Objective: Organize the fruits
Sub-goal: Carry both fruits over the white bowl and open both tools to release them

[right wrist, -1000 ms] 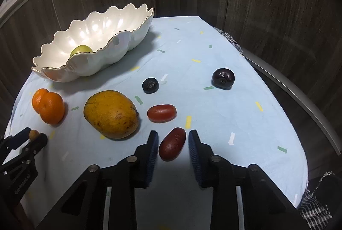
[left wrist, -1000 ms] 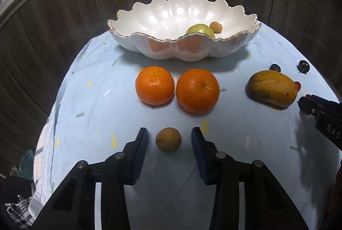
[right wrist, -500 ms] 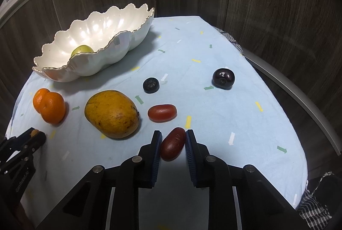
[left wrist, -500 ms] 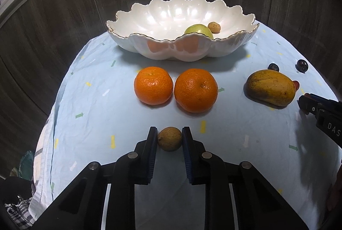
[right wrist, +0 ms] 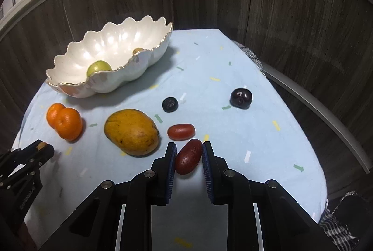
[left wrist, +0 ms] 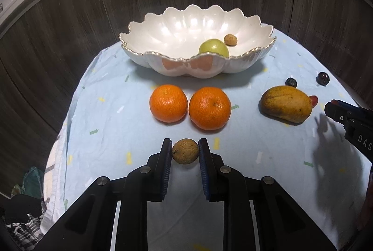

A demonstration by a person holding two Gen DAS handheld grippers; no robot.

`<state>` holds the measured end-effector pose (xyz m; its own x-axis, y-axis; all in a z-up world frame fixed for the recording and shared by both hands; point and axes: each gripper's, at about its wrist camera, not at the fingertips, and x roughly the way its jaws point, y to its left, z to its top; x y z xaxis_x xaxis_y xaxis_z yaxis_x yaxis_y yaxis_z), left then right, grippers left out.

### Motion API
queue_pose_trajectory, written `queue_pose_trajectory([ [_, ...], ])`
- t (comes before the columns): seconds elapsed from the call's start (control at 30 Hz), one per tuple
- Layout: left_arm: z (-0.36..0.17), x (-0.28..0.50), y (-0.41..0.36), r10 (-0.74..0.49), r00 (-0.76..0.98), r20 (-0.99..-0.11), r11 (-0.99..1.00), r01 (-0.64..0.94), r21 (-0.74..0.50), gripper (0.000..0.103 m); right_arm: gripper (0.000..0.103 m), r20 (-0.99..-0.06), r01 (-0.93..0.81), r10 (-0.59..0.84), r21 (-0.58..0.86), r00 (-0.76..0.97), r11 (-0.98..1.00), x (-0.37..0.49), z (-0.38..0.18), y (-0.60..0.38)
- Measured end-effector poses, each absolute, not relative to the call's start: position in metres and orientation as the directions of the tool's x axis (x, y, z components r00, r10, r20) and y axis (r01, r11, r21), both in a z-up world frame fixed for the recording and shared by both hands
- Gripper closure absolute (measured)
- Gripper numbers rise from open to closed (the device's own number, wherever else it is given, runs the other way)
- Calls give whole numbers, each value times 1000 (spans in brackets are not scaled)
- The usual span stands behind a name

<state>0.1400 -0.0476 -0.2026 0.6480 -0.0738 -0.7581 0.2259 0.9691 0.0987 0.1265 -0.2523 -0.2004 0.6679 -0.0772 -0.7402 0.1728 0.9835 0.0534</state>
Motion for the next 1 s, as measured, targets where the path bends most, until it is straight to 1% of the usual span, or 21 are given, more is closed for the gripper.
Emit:
queue_pose_trajectory([
  [0.57, -172, 145, -40, -79, 673, -735, 973, 212, 89, 80, 79, -682, 119, -46, 61, 730, 991, 132, -161, -241],
  [1.0, -131, 179, -33, -85, 720, -689, 976, 198, 87, 80, 79, -611, 48, -2, 58, 792, 997, 165, -118, -228],
])
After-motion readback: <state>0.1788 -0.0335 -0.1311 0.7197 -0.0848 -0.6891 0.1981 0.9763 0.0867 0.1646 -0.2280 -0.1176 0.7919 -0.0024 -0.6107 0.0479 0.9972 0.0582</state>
